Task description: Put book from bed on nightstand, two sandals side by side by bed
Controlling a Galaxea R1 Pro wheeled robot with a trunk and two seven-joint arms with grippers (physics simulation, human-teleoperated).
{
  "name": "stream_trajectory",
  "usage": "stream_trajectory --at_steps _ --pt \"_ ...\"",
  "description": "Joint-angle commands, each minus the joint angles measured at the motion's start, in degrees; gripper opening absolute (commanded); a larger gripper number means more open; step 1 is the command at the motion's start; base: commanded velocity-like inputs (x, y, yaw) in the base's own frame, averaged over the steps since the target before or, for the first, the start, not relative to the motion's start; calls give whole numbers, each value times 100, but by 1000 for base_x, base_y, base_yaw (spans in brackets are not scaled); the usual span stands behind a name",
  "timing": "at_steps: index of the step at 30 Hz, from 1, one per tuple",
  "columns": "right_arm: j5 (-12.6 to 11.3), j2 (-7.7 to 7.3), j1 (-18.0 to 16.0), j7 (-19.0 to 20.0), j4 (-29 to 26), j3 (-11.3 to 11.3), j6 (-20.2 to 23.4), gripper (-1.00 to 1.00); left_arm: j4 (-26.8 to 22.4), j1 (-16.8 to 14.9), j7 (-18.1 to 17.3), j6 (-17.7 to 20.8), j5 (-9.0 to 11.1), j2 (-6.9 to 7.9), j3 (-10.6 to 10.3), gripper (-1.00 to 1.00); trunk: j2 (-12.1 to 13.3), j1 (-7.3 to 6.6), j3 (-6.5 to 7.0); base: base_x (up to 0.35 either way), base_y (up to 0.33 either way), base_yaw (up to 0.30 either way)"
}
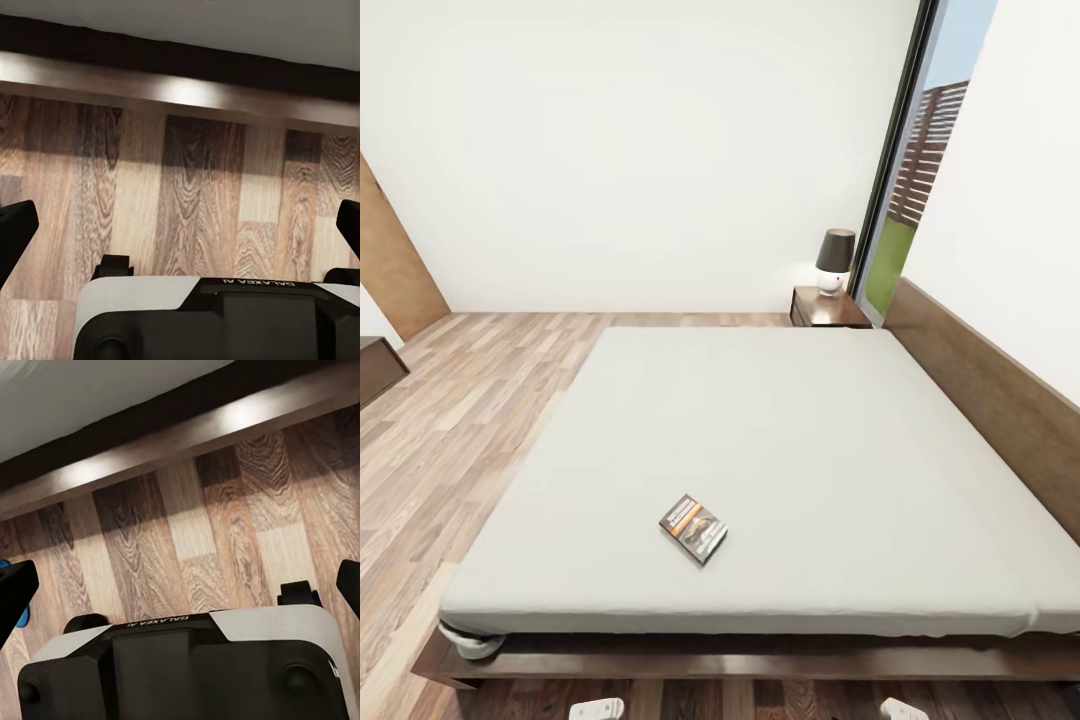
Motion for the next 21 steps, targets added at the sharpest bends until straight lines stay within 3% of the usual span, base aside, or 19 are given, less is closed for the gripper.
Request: stream_trajectory --at_steps 1,13,19,20,21 --pt "-41 -2 -5 30 10 -8 -10 100 5 -4 -14 -17 -43 0 47 100 -11 3 -10 4 0 0" --pt "-42 -2 -5 30 9 -12 -10 100 -1 -4 -68 -17 -60 14 53 100 -11 3 -10 0 0 0" --pt "-43 -2 -5 31 8 -12 -10 100 -247 -34 -662 46 -68 105 66 100 -11 3 -10 0 0 0" --pt "-43 -2 -5 33 8 -12 -10 100 -787 -79 -964 570 -69 108 61 100 -11 3 -10 0 0 0" --pt "-43 -2 -5 35 8 -12 -10 100 -1132 -87 -1030 946 -66 97 57 100 -11 3 -10 0 0 0"
